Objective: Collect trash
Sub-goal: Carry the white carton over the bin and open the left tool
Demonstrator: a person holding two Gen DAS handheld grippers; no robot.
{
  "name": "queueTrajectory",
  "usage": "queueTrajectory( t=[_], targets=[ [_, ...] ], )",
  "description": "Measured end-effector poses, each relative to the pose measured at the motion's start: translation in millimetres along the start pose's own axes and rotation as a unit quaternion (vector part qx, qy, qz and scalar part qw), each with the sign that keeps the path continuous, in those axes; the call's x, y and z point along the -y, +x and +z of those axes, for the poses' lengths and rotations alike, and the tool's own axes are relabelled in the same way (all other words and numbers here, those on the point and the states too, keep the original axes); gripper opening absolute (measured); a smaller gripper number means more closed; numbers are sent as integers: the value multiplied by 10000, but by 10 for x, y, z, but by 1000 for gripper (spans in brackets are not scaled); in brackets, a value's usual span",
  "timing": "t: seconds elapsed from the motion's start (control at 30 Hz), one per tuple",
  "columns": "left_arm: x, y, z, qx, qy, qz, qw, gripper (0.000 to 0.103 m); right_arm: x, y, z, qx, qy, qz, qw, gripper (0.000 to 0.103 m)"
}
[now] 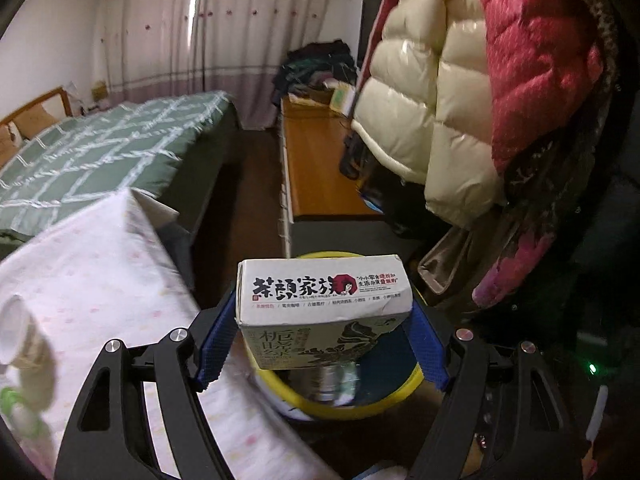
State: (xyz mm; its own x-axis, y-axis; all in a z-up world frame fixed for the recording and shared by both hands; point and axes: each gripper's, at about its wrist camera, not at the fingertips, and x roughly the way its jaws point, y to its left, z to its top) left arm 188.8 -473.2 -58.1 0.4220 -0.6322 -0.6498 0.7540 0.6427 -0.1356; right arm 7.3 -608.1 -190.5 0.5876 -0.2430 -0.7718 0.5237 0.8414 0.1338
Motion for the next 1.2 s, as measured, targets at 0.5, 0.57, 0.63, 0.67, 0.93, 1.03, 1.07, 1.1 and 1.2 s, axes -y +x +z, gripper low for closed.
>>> queueTrajectory(
  t=[0.5, 0.57, 0.63, 0.67, 0.93, 1.03, 1.07, 1.1, 1.2],
  targets=[
    [-174, -575, -2, 442, -241, 180, 9986, 94, -111, 16, -54, -77, -70, 129, 9999, 61],
    [-257, -863, -75, 554, -296, 271, 9977, 94, -171, 22, -67, -105, -129, 161, 9997, 61],
    [-351, -1119, -160, 641, -342, 383, 9966, 95, -238, 15, -67, -114, -185, 206, 9996, 61],
    [-406, -1255, -213, 695, -360, 473, 9958, 96, -292, 11, -64, -111, -236, 238, 9994, 61],
    [-1153, -2419, -807, 1073, -1030, 1503, 9774, 98, -868, -15, -31, -113, -745, 666, 9949, 61],
    [-1437, -2813, -1068, 1180, -1354, 1956, 9641, 98, -1160, -66, 7, -80, -1013, 852, 9912, 61],
    [-1540, -2961, -1172, 1227, -1478, 2155, 9574, 98, -1242, -98, 12, -55, -1091, 907, 9899, 61],
    [-1591, -3052, -1239, 1263, -1552, 2277, 9530, 98, -1366, -140, 22, -30, -1200, 1011, 9876, 61],
    [-1805, -3397, -1506, 1372, -1800, 2648, 9374, 98, -1723, -238, 21, -34, -1470, 1326, 9802, 61]
  ],
)
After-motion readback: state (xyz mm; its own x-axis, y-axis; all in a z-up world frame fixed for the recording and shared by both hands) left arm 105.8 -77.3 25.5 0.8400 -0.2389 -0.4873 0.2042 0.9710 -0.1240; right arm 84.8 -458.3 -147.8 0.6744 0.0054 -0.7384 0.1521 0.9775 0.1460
